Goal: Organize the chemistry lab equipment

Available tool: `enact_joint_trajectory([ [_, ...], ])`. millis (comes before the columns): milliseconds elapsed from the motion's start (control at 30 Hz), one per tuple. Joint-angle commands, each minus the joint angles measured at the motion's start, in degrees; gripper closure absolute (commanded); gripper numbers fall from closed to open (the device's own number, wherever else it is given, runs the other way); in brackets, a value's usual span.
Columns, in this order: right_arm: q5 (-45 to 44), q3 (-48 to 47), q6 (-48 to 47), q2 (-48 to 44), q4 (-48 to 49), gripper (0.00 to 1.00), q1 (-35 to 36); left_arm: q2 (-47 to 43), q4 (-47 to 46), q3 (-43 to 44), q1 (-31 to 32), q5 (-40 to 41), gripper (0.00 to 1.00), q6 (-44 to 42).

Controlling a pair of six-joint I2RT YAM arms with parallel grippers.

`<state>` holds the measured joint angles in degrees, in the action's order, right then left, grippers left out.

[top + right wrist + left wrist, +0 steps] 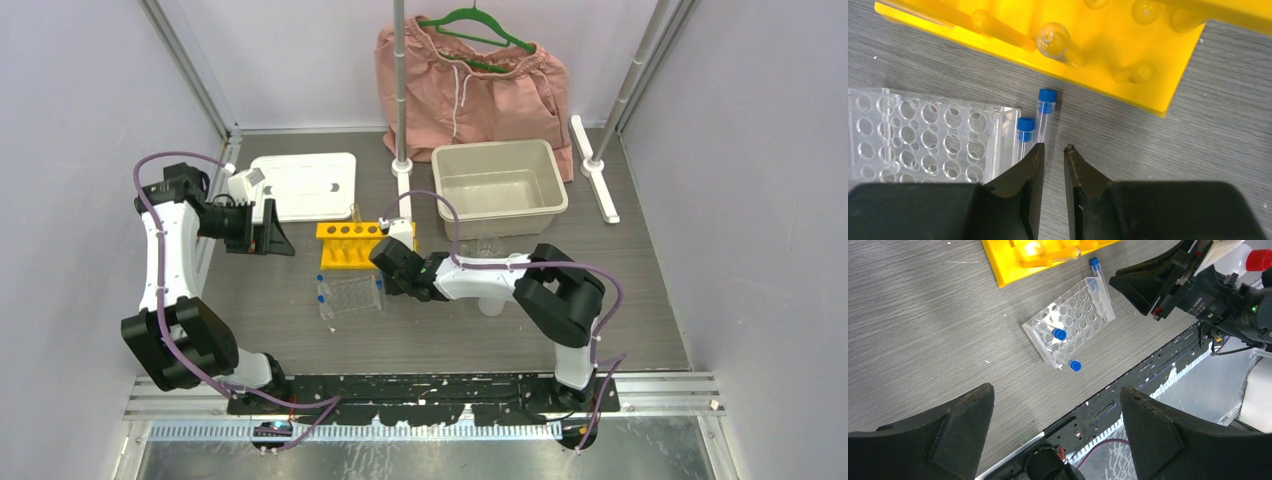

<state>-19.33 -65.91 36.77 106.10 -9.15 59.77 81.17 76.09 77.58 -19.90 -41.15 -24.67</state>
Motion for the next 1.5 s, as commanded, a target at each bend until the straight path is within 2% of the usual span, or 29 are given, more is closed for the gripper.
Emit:
enact_joint_trajectory([
  [0, 0.82, -3.72, 0.85, 1.91, 1.47, 0.74, -0.09, -1.96, -0.41, -0.18, -0.27, -0.09, 0.04, -1.07],
  [367, 0.43, -4.78, 0.67, 3.48, 1.35, 0.73, -0.06, -2.1, -2.01, -2.02, -0.31, 1.25, 0.05, -0.91],
  [700, -1.2, -2.06, -0.6, -1.66, 4.29, 0.72, 0.29, -2.64, -1.79, -1.59, -0.31, 1.63, 0.05, -1.37],
  [1133, -0.32, -4.54, -0.9, 3.69, 1.42, 0.7, 0.2, -2.06, -3.06, -1.64, -0.27, 2.62, 0.06, -0.38],
  [1467, -2.66, -3.43, -2.2, 2.62, -1.1, 0.7, 0.13, -2.26, -2.88, -1.48, -0.28, 2.13, 0.06, -0.56],
])
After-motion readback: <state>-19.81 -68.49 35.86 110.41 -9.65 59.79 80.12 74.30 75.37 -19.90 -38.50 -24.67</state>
